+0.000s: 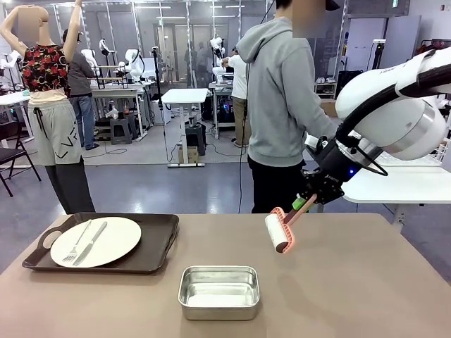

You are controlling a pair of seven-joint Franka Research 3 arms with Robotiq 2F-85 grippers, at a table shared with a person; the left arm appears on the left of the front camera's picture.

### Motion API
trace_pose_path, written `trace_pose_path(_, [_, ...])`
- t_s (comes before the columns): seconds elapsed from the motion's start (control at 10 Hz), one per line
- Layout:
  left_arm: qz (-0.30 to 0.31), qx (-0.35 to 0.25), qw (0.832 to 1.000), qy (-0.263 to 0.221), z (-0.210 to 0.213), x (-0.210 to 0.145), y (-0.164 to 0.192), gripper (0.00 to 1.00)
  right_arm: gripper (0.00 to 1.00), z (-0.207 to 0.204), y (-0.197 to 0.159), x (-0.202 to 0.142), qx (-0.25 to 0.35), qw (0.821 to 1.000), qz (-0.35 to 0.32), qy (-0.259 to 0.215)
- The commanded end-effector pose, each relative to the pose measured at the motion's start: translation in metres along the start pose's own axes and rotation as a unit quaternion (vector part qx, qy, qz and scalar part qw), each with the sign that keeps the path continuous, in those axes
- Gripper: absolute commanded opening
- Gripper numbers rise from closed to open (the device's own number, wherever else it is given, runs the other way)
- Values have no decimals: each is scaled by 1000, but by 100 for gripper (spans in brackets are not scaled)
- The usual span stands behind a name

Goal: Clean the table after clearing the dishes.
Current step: When the left (or right) Handle tray is removed, use the left hand (or right hand) to clean the left (or right) side of the table with the Lint Roller.

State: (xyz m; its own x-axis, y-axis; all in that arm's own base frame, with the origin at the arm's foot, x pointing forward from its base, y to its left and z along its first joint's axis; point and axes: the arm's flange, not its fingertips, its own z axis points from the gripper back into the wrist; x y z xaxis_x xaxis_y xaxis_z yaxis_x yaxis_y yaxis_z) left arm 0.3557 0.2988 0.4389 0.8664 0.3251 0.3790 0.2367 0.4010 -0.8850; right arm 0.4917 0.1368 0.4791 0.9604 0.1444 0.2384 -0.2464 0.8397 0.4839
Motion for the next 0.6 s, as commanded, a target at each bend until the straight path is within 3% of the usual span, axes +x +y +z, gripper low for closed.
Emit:
trace_pose_path(0.0, [-4,0,1000,-2,2,0,-2,100,21,-3,-14,7,59,997,-37,29])
trace_pose_path(0.3, [-4,0,1000,-2,2,0,-2,100,21,-16,-43,19,69,991,-116,4])
trace_pose_path(0.5, [-4,0,1000,-2,2,0,-2,100,21,-27,-58,29,85,986,-142,12])
